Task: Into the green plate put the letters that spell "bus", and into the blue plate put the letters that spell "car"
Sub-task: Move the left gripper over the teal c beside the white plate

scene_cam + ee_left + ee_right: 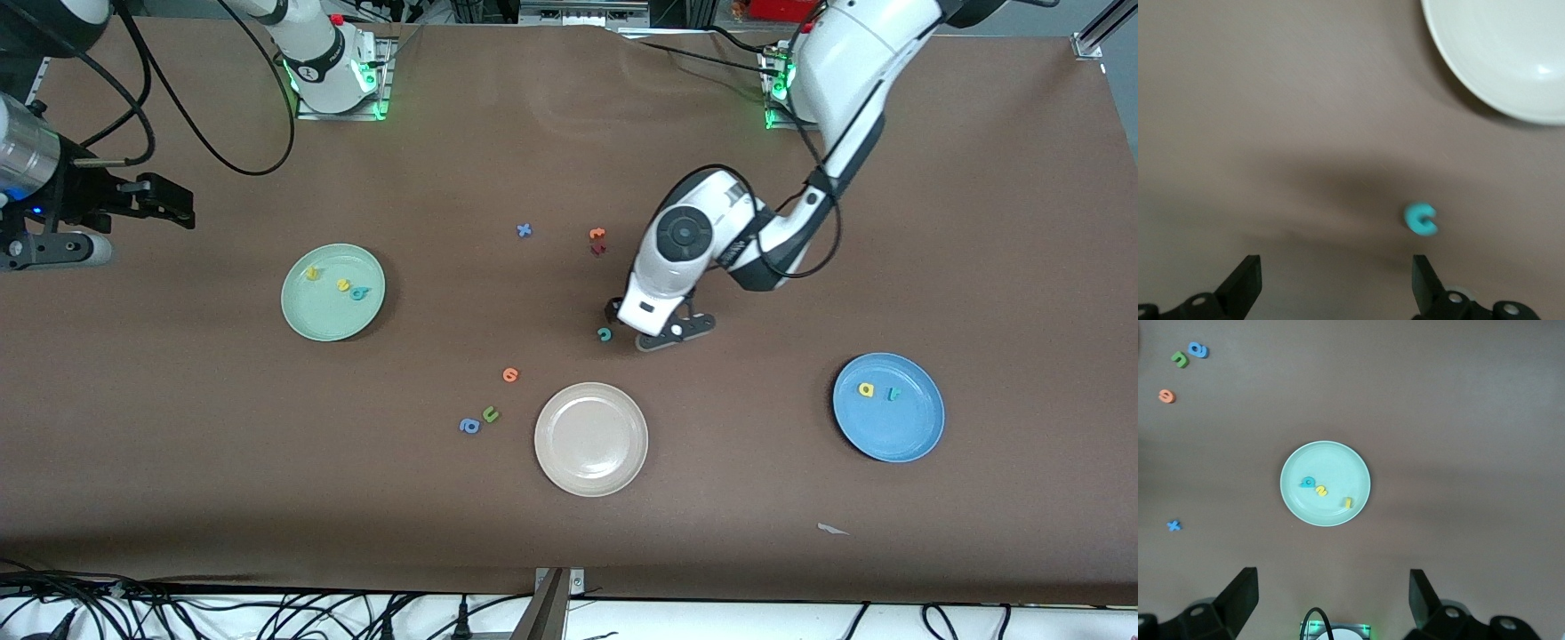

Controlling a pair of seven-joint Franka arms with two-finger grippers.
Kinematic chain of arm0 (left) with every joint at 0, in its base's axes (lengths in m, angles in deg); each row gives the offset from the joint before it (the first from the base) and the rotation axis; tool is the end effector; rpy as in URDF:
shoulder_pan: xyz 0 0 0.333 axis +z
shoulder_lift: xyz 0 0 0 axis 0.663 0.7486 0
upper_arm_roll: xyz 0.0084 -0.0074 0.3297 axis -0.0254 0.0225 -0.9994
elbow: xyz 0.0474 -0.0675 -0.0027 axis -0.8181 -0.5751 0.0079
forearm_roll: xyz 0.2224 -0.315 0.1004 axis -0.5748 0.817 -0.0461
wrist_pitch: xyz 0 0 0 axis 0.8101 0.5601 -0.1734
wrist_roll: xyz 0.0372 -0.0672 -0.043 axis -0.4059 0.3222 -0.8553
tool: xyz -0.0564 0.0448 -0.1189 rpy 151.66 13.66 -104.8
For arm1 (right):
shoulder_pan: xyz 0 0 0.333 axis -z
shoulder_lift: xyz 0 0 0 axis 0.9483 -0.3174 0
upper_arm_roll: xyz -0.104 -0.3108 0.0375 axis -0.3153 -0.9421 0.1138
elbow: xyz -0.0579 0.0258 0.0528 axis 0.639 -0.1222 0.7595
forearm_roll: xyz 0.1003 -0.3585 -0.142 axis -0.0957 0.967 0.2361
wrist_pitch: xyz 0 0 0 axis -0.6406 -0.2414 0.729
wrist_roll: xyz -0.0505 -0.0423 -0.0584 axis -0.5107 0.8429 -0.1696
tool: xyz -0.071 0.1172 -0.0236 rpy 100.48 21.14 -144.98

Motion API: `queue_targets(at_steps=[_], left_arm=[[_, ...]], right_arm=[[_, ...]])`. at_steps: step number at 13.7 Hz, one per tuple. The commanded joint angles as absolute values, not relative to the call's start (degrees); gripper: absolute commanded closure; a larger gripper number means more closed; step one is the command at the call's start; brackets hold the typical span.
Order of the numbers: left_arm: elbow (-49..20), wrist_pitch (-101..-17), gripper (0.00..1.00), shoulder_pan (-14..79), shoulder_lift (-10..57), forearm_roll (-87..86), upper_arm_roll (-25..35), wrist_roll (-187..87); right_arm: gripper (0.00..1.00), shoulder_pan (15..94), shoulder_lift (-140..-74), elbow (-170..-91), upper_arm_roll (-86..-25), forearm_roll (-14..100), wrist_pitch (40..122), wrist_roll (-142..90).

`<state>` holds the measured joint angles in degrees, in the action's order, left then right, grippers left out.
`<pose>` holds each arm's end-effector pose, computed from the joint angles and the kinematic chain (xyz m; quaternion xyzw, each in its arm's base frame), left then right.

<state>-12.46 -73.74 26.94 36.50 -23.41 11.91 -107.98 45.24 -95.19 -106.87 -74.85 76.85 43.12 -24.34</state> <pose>0.5456 -0.4098 0.2042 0.9835 0.1750 -0.0397 0.0224 0.5906 0.0491 0.5981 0.9960 0.0462 -0.0747 0.0146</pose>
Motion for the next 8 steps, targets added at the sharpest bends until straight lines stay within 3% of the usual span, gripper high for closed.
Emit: queue_targets(at_steps=[1,4,8], left_arm=[[-4.47,-73.19,0.01,22.21,41.98,-22.64,10.54,-112.76],[-0.24,-73.01,0.03,20.7,45.15,-22.82,10.01,-114.62],[0.47,-73.19,0.06,16.58,46.91,-22.73,3.26,-114.62]], right_arm=[[0.0,56.34,-87.8,-116.12,-63.43,78.05,48.41,-24.43],[0.0,65.93,-76.99,-133.44,-53.66,81.92,63.54,-24.43],[0.0,69.55,-77.4,-131.38,-52.93,81.92,59.63,-25.14]])
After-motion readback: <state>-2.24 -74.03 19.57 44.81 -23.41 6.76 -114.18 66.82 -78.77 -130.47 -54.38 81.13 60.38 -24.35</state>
